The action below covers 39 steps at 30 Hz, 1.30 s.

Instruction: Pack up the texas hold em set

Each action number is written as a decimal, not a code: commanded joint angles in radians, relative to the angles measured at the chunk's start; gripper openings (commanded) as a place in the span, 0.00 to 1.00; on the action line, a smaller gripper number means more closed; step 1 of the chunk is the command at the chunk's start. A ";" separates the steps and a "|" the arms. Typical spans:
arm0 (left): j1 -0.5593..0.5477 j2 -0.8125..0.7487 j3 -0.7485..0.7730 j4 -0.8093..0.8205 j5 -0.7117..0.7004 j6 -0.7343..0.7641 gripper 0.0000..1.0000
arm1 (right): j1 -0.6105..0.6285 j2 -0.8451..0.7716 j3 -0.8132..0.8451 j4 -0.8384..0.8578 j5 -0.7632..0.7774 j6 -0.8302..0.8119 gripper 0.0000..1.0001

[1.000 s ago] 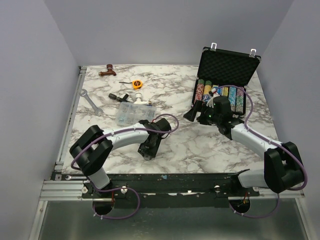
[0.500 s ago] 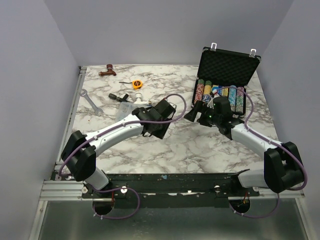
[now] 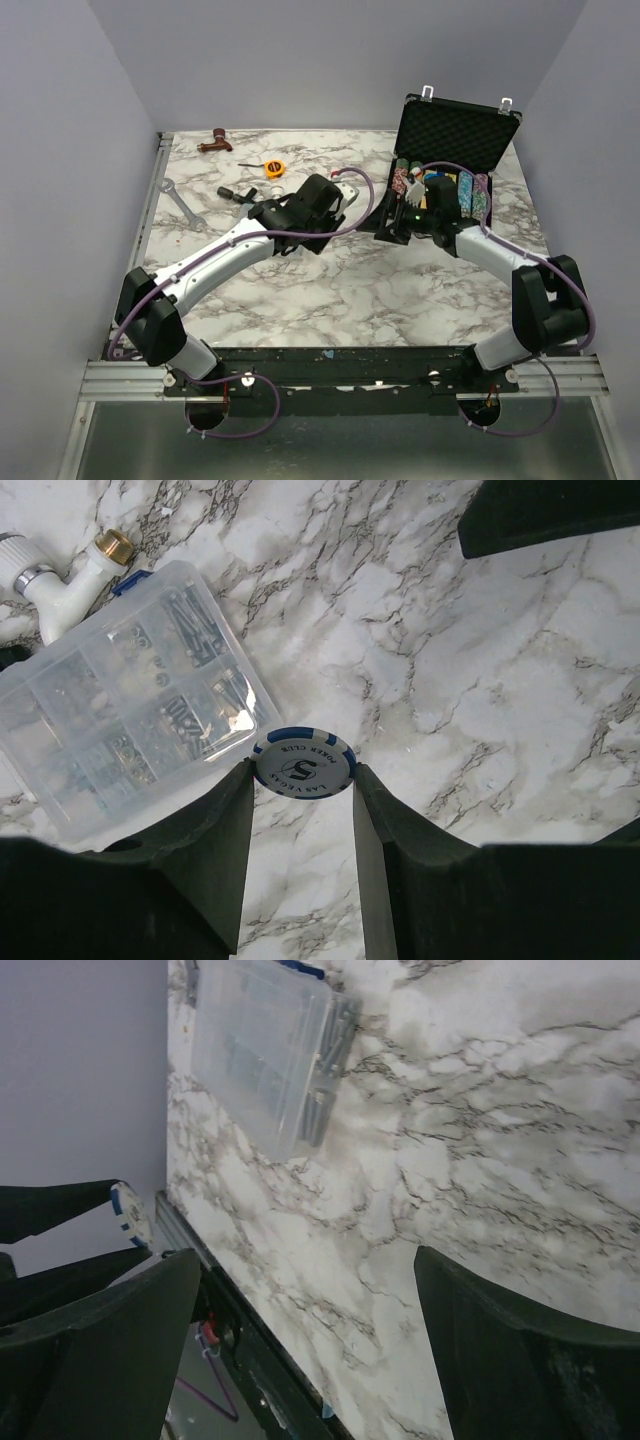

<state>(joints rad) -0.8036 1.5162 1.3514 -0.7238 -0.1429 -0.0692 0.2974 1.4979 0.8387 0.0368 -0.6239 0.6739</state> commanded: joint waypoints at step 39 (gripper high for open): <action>0.011 0.004 -0.023 -0.002 0.102 0.040 0.00 | 0.244 0.328 0.290 0.117 -0.320 0.122 0.39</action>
<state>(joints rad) -0.7921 1.5078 1.3010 -0.7216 -0.0666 -0.0242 0.5289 1.8065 1.1233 0.1005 -0.9146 0.7677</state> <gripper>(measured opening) 0.386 0.423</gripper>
